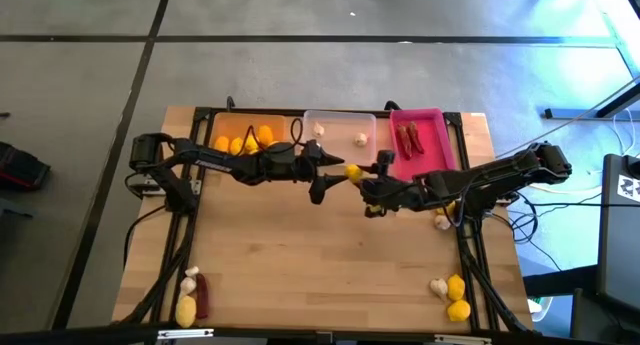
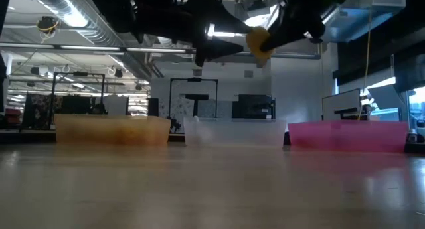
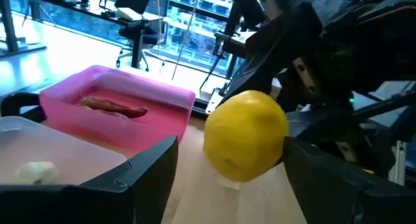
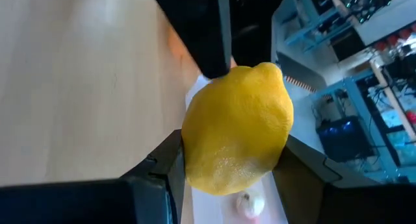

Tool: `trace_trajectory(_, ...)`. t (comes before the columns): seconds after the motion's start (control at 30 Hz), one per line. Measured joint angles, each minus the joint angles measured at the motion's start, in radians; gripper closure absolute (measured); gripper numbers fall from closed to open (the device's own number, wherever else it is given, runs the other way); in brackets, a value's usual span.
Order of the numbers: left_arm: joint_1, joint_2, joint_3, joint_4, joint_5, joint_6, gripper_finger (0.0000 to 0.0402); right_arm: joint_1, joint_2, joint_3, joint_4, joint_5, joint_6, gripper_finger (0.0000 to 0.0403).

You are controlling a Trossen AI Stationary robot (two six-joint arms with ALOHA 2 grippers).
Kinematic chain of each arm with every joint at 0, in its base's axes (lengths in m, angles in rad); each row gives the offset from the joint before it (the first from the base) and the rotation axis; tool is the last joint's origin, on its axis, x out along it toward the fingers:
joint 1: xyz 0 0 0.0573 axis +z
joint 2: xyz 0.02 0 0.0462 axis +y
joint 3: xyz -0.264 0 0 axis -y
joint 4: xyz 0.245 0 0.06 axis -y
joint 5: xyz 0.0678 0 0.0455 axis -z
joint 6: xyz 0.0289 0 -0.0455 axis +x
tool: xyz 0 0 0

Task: Sort produce into baskets
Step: Put the yellow lemon into the orange bin

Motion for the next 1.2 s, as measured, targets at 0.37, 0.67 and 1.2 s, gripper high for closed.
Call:
trace_trajectory(0.37,-0.023,0.033,0.076,-0.013,-0.003,0.035,0.013,-0.001,0.0,0.0,0.091,-0.005,-0.075,0.0232)
trace_trajectory(0.67,-0.023,0.043,0.078,-0.011,-0.022,0.031,0.0171,0.0,0.0,0.0,0.103,-0.011,-0.076,0.0232)
trace_trajectory(1.2,-0.023,0.045,0.078,-0.014,-0.024,0.036,0.0205,0.002,-0.004,0.0,0.092,-0.011,-0.031,0.0155)
